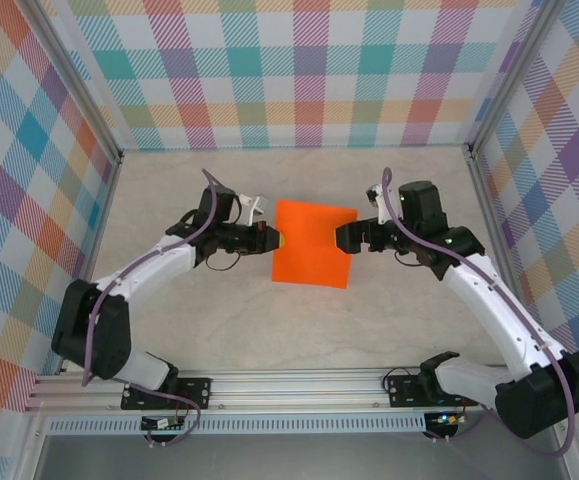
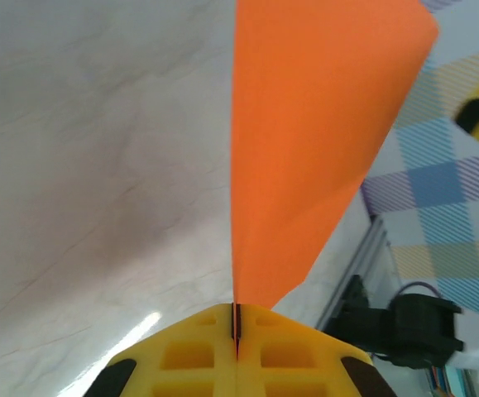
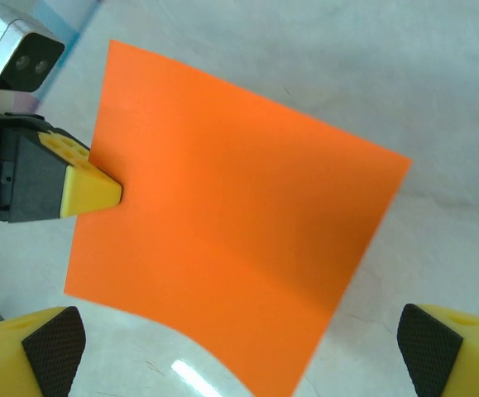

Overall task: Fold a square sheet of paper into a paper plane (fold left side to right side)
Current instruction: Place a square sheet of paper at the center of the table, then first fold in half a square sheet of paper at the center of the table.

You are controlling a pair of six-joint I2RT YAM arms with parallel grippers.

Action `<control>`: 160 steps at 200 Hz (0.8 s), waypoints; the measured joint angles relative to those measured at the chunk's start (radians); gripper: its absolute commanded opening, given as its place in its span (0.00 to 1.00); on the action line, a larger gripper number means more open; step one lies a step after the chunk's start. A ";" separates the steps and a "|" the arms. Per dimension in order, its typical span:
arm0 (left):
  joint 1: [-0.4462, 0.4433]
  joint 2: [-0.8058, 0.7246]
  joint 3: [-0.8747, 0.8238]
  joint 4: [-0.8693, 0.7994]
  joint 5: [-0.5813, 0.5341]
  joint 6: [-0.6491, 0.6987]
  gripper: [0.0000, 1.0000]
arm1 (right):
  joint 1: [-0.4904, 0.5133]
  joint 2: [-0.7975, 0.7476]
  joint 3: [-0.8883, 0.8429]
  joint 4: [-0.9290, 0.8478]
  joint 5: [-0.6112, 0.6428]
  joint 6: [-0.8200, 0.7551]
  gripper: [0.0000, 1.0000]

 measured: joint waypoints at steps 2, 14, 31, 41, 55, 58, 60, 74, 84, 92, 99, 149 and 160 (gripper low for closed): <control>0.002 0.008 0.000 -0.005 -0.005 0.000 0.00 | 0.000 0.005 -0.003 0.000 0.001 0.002 0.99; 0.011 0.066 0.000 -0.030 -0.034 0.003 0.00 | 0.000 0.039 -0.027 0.013 0.002 0.026 0.90; 0.018 0.150 0.003 -0.066 -0.067 0.016 0.00 | 0.000 0.096 -0.075 0.065 -0.019 0.074 0.70; 0.020 0.195 0.011 -0.087 -0.080 0.029 0.00 | 0.000 0.140 -0.106 0.110 -0.048 0.115 0.57; 0.022 0.255 0.034 -0.124 -0.093 0.053 0.00 | 0.000 0.218 -0.140 0.183 -0.091 0.179 0.35; 0.022 0.267 0.040 -0.132 -0.097 0.061 0.00 | 0.000 0.237 -0.145 0.197 -0.098 0.188 0.31; 0.022 0.273 0.045 -0.138 -0.098 0.064 0.00 | 0.000 0.251 -0.149 0.207 -0.104 0.196 0.30; 0.024 0.295 0.072 -0.168 -0.108 0.087 0.00 | 0.000 0.334 -0.158 0.267 -0.133 0.251 0.21; 0.025 0.299 0.089 -0.180 -0.112 0.101 0.00 | 0.000 0.394 -0.158 0.315 -0.148 0.281 0.18; 0.025 0.299 0.102 -0.190 -0.113 0.108 0.00 | 0.000 0.435 -0.156 0.348 -0.160 0.298 0.16; 0.025 0.299 0.111 -0.195 -0.116 0.111 0.00 | 0.000 0.472 -0.152 0.368 -0.168 0.309 0.15; 0.026 0.299 0.119 -0.204 -0.123 0.117 0.02 | 0.000 0.679 -0.070 0.400 -0.182 0.333 0.15; 0.026 0.299 0.119 -0.209 -0.123 0.117 0.04 | 0.000 0.705 -0.058 0.396 -0.182 0.333 0.15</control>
